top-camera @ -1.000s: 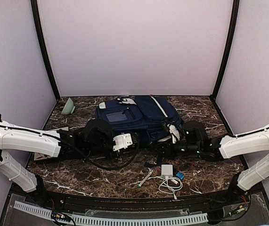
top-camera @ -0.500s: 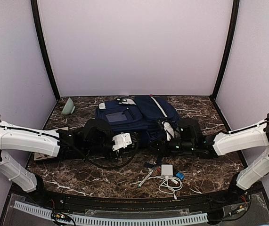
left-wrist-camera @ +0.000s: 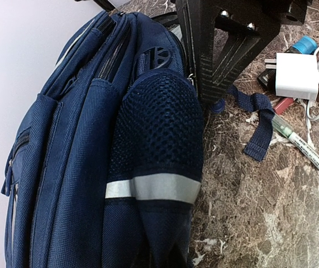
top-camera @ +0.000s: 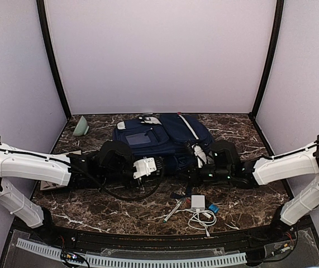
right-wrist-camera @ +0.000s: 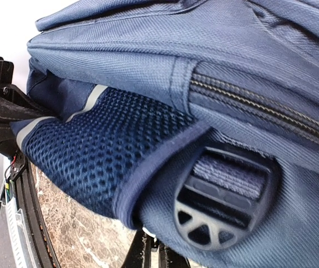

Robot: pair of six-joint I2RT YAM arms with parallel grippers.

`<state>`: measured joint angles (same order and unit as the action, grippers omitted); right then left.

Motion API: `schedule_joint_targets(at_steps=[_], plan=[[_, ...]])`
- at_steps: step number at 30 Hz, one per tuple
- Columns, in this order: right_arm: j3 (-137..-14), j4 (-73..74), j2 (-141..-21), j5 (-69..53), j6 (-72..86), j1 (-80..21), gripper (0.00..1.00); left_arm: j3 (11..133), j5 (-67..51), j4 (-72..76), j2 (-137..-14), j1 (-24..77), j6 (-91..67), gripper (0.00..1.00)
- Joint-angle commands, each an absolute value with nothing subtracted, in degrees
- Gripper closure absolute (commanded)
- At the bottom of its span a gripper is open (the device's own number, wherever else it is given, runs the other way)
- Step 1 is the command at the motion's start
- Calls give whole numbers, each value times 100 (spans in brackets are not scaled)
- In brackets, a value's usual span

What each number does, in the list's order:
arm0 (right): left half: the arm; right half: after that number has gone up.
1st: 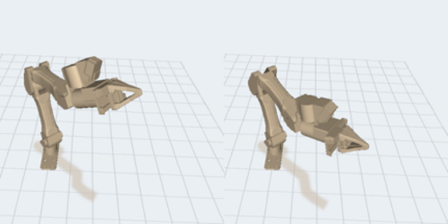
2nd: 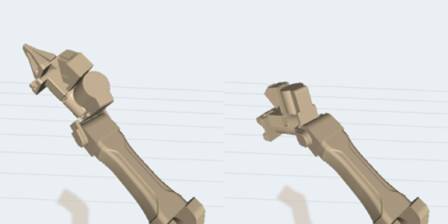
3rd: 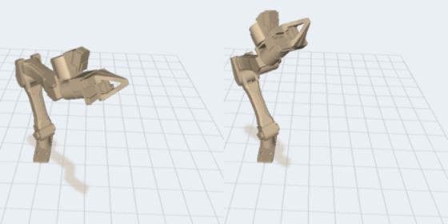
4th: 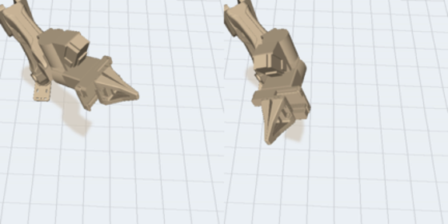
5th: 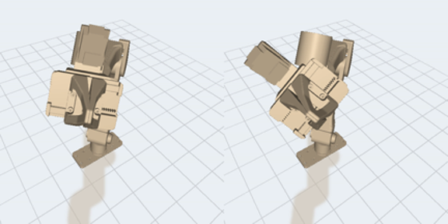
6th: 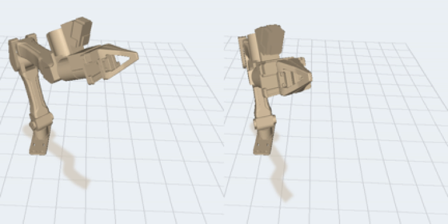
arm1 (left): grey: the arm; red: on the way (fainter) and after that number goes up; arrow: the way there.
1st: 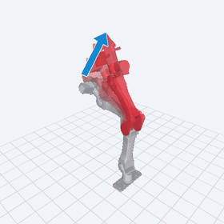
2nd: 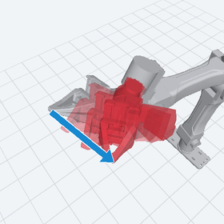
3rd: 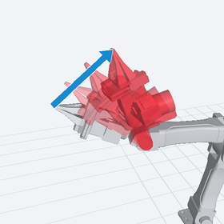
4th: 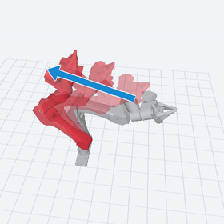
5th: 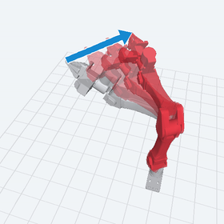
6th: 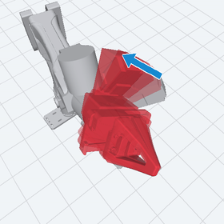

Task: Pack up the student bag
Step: Pick up the largest pocket of the bag from the student bag, then zip the student bag into the largest pocket of the bag.

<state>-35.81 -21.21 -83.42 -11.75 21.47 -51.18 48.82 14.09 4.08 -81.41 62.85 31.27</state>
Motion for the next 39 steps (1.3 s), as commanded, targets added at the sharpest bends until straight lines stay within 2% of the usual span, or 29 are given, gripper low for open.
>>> schedule_joint_targets(at_steps=[1,9,19,28,29,30,31,32,33,34,36,39], plan=[[-3393,-1855,-7932,-705,2108,-5110,100,5225,1277,1010,-7664,6330,3140,100],[-3031,-259,-7140,-114,2230,-4474,100,5042,1476,606,-7466,6055,2980,100],[-3134,1348,-6374,39,2123,-2647,100,4691,1608,179,-6943,5835,2673,100],[-3702,1434,-6776,-817,1618,-2647,100,4532,1622,-111,-6722,5557,2134,100],[-3696,1335,-6776,-950,1637,-2714,100,4506,1547,-78,-6660,5535,2076,93],[-3678,1235,-6787,-1065,1650,-2799,100,4451,1335,17,-6574,5529,2084,76],[-3668,1172,-6811,-1127,1664,-2889,100,4365,934,164,-6398,5535,2125,55],[-3681,1154,-6850,-1129,1662,-2971,100,4273,498,360,-6258,5541,2224,39],[-3694,1124,-6883,-1133,1680,-3047,100,4204,-191,533,-6152,5557,2304,31],[-3685,1078,-6925,-1162,1720,-3071,100,4162,-615,740,-6107,5612,2391,28],[-3655,913,-6968,-1306,1811,-3084,100,4250,-998,1052,-6287,5937,2641,35],[-3627,709,-6992,-1483,1918,-3093,100,4799,-995,1002,-7193,6377,3027,42]])
